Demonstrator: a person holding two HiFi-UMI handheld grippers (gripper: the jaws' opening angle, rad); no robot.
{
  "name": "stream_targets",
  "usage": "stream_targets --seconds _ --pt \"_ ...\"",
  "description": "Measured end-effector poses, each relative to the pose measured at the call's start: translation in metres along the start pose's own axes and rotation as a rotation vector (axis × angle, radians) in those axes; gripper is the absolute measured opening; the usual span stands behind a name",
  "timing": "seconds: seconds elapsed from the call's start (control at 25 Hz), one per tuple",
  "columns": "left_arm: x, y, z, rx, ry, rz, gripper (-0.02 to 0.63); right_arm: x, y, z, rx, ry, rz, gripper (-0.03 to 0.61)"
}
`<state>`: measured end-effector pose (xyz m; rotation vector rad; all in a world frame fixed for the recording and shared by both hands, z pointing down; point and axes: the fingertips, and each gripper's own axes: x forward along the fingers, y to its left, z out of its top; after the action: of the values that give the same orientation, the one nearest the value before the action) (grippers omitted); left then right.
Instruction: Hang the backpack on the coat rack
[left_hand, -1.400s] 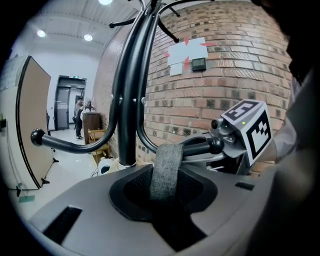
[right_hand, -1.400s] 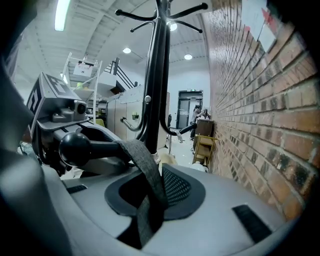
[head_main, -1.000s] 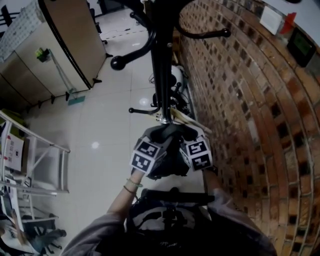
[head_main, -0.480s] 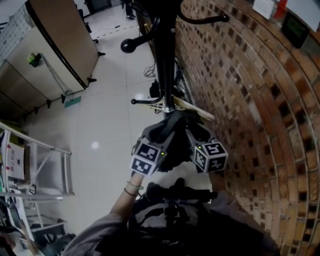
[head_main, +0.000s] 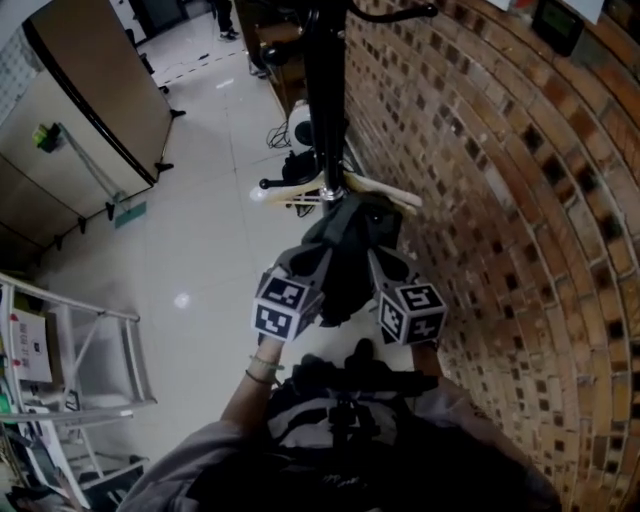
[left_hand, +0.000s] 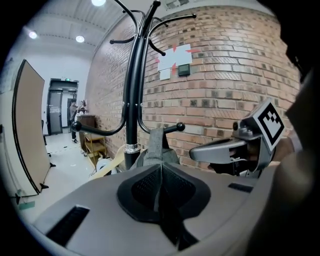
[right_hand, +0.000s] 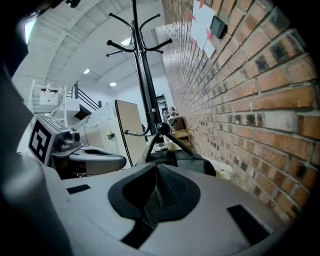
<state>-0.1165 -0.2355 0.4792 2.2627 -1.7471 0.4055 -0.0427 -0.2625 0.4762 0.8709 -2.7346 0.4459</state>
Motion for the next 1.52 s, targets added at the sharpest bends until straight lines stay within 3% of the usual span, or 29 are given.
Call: stream_targets --seconds 0.24,0.72,1.52 --pt "-0.017 -0.003 -0.002 -0.084 -0.034 -0.042 0.003 -0.002 0.026 0.0 0.026 -0.048 -0.025 0.011" --pt "-0.045 0.003 -0.028 -0.102 -0.024 -0.081 0.003 0.004 0.082 -0.012 0.05 -0.045 0.007 0.009" --pt "-0.057 0.03 -0.037 -0.106 -0.015 -0.08 0.003 0.022 0.105 -0.016 0.046 -0.032 0.006 0.009"
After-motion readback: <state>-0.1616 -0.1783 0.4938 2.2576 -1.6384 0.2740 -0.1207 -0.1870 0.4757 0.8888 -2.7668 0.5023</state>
